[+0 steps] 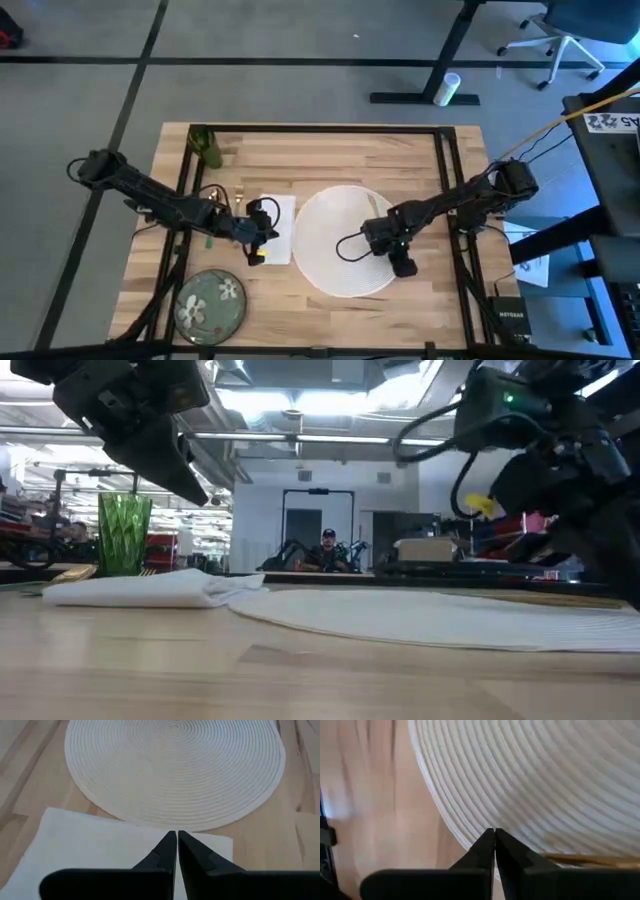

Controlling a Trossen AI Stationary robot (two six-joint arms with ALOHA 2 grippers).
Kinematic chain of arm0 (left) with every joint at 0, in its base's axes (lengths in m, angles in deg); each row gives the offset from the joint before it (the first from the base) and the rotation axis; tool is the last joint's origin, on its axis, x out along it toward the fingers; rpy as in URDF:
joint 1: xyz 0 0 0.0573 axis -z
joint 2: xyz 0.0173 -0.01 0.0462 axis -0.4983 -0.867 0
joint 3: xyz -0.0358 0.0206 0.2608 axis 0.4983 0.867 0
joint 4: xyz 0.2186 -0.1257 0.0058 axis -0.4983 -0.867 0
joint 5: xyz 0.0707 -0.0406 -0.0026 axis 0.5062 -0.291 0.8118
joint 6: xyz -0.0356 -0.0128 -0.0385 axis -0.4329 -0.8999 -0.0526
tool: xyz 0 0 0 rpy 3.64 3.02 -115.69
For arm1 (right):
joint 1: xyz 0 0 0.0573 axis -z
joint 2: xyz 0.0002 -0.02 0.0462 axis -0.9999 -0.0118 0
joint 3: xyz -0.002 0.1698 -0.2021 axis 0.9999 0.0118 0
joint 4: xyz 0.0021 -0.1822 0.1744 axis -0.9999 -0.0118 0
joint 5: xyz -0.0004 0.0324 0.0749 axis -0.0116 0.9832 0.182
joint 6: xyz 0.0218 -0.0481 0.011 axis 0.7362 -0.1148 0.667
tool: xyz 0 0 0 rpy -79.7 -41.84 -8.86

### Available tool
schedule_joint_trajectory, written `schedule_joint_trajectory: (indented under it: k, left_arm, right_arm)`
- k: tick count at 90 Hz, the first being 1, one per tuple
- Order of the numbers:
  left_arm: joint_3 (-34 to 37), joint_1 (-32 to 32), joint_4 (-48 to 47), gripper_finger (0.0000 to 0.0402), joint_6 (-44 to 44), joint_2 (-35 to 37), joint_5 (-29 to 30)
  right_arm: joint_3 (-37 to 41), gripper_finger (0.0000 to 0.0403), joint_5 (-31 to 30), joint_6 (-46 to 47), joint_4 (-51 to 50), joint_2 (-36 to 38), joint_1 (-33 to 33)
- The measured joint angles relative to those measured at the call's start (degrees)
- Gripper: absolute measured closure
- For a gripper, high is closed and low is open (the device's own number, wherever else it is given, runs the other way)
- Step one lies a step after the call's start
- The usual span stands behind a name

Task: Set table place
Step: Move the white table mat to the center of the table

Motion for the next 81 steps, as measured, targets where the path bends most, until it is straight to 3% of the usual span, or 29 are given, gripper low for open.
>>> schedule_joint_trajectory:
  k: [19,30,39,52,81]
  left_arm:
    - [0.0,0.0,0.0,0.0402,0.0,0.0,0.0]
    - [0.0,-0.1,0.0,0.0402,0.0,0.0,0.0]
    - [0.0,-0.4,0.0,0.0402,0.3,0.0,0.0]
    - [0.0,-0.9,0.0,0.0402,0.2,0.0,0.0]
    - [0.0,-0.9,0.1,0.0402,0.1,0.0,0.0]
  right_arm:
    - [-6.2,0.0403,-2.5,-3.0,-0.6,0.5,-0.5]
    - [-11.2,0.0403,-12.8,-9.7,1.6,0.5,1.1]
    - [-12.9,0.0403,-18.5,-13.9,8.9,-0.6,4.3]
    - [-12.9,0.0403,-17.5,-17.7,19.2,-5.3,9.7]
    - [-15.6,0.0403,-19.7,-23.3,23.8,-13.9,18.1]
